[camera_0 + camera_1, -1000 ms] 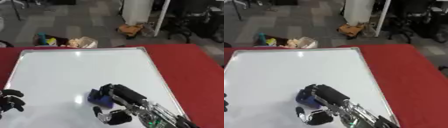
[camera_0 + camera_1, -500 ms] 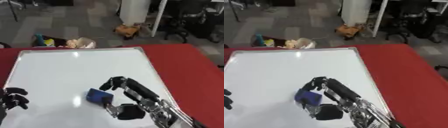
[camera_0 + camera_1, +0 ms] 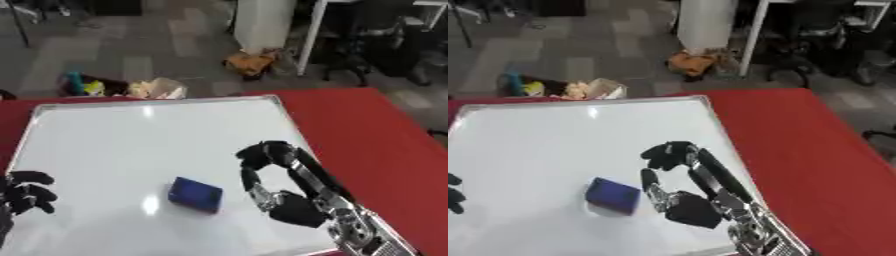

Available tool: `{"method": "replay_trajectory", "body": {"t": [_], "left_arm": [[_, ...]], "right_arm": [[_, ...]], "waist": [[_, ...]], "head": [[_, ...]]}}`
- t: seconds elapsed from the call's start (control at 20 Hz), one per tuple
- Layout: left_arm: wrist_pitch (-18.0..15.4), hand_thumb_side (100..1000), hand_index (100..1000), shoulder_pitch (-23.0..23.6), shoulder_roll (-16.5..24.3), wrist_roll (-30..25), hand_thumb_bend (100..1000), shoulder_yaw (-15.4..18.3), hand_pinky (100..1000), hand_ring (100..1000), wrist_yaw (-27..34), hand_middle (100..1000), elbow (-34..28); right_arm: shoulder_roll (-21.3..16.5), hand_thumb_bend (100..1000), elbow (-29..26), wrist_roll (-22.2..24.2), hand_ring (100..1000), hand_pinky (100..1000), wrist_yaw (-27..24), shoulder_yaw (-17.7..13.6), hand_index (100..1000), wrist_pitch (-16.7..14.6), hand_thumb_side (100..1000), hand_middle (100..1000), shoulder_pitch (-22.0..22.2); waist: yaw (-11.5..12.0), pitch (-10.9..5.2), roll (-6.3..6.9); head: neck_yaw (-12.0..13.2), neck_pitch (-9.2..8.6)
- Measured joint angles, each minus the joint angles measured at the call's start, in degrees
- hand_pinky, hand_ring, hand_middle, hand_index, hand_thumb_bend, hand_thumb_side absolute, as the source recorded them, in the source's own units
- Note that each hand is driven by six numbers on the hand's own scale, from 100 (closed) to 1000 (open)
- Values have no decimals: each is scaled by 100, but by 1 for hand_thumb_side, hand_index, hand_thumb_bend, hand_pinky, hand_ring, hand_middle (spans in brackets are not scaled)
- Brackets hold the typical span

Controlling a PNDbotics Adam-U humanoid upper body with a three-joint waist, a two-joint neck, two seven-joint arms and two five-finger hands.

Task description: Wipe the whiteboard clean with a brush.

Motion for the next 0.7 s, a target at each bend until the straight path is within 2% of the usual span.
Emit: {"method": "replay_trajectory", "body": {"t": [0.2, 0.4, 0.7], "left_arm": [[-10, 916, 673, 0, 0, 89, 674, 46, 484, 549, 0, 597, 0], [-13, 919, 675, 4, 1, 129, 672, 70, 483, 548, 0, 595, 0], [-15, 918, 680, 67, 0, 137, 670, 72, 482, 547, -1, 592, 1]], "right_arm": [[72, 100, 0, -491, 663, 652, -492, -237, 745, 162, 672, 572, 190], [160, 100, 0, -947, 657, 648, -1094, -432, 740, 268, 670, 566, 315], [209, 100, 105, -1273, 648, 643, -1739, -565, 734, 287, 695, 557, 455]], "waist": [[-14, -2, 22], [-45, -18, 22], [-79, -80, 22]], "head": [[8, -2], [4, -6], [1, -14]]}}
